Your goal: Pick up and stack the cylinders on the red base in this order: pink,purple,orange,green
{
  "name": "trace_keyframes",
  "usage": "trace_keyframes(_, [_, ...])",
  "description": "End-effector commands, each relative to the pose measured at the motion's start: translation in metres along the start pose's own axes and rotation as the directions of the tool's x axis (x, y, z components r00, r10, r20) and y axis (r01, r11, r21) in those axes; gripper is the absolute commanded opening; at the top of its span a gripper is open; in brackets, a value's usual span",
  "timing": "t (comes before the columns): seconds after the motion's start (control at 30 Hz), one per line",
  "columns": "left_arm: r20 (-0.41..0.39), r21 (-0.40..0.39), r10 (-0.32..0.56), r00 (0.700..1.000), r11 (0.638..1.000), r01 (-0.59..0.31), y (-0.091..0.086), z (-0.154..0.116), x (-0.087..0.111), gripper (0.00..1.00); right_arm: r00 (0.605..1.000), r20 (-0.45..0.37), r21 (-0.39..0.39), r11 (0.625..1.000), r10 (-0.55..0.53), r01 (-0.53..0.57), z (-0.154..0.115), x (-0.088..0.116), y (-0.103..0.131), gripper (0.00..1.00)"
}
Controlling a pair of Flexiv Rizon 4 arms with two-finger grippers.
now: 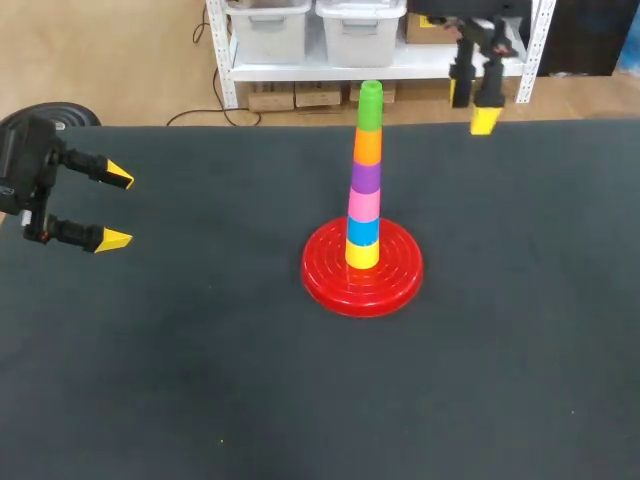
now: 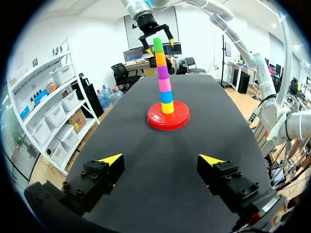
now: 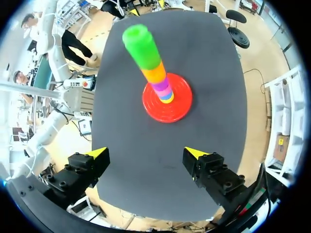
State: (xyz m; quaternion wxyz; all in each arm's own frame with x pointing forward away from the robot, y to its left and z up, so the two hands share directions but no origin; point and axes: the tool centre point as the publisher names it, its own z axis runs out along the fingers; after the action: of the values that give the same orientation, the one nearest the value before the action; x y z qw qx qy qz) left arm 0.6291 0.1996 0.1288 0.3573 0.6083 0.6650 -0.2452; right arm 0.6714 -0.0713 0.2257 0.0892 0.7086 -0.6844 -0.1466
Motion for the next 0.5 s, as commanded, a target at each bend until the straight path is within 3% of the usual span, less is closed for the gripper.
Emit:
trace_keyframes(0.03, [0.002, -0.004, 0.003, 1.000, 1.000, -0.003, -0.0011, 0.0001, 0.0010, 1.00, 0.983, 0.183, 0.267, 0.963, -0.020, -0.030, 0.0227, 0.0153, 0.0063, 1.00])
trace_keyframes(0.5, [0.002, -0.004, 0.003, 1.000, 1.000, -0.003, -0.0011, 0.0001, 0.0010, 1.00, 0.980, 0.198, 0.271, 0.961, -0.008, -0.047, 0.0258, 0.0170, 0.0058, 1.00])
